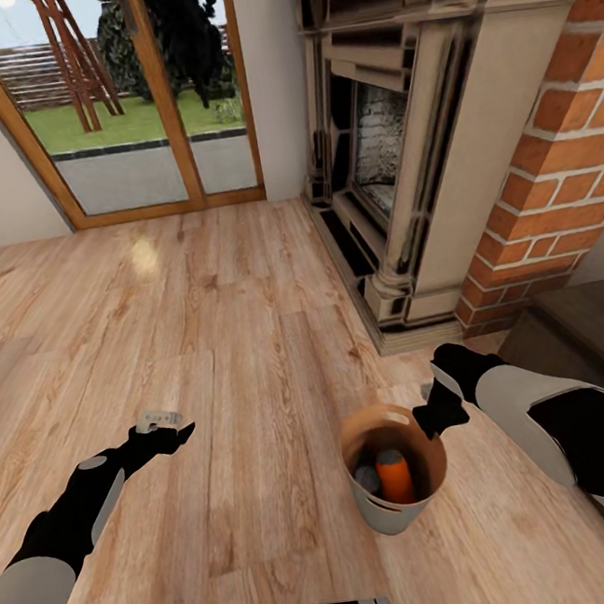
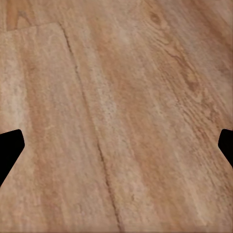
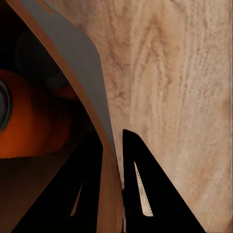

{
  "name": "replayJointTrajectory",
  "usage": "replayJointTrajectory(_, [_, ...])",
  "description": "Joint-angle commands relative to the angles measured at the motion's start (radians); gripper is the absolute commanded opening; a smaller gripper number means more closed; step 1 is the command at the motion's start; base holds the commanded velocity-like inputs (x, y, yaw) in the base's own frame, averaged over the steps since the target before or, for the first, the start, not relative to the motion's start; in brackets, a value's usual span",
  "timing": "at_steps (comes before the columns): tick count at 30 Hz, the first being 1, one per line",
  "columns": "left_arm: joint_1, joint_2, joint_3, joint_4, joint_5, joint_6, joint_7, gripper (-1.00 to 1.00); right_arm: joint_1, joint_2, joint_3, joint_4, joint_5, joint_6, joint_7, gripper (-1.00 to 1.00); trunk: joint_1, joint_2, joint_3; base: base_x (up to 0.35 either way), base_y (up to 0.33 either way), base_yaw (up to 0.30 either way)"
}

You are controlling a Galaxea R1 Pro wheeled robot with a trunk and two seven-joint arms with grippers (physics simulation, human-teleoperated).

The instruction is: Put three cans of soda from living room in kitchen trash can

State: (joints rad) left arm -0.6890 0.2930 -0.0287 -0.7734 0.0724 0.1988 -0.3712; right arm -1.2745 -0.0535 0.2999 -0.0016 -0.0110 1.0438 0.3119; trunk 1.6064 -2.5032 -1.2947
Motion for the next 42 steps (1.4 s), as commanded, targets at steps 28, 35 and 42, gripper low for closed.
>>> replayJointTrajectory(28, [0.0, -0.002, 0.0, 0.001, 0.0, -0.003, 0.0, 1.0, 0.002, -0.013, -0.018, 0.0, -0.027, 0.003, 0.006, -1.0, 0.004, -0.002, -0.039, 0.0, 0.0, 0.0])
replayJointTrajectory(35, [0.0, -0.003, -0.001, 0.002, 0.001, -0.004, -0.001, 1.0, 0.003, -0.026, -0.018, -0.003, -0.027, 0.003, 0.006, -1.0, 0.004, -0.002, -0.039, 0.0, 0.0, 0.0])
replayJointTrajectory(42, [0.0, -0.004, -0.002, 0.002, 0.001, -0.004, -0.002, 1.0, 0.003, -0.055, -0.02, -0.008, -0.027, 0.003, 0.006, -1.0, 0.004, -0.002, -0.039, 0.0, 0.0, 0.0])
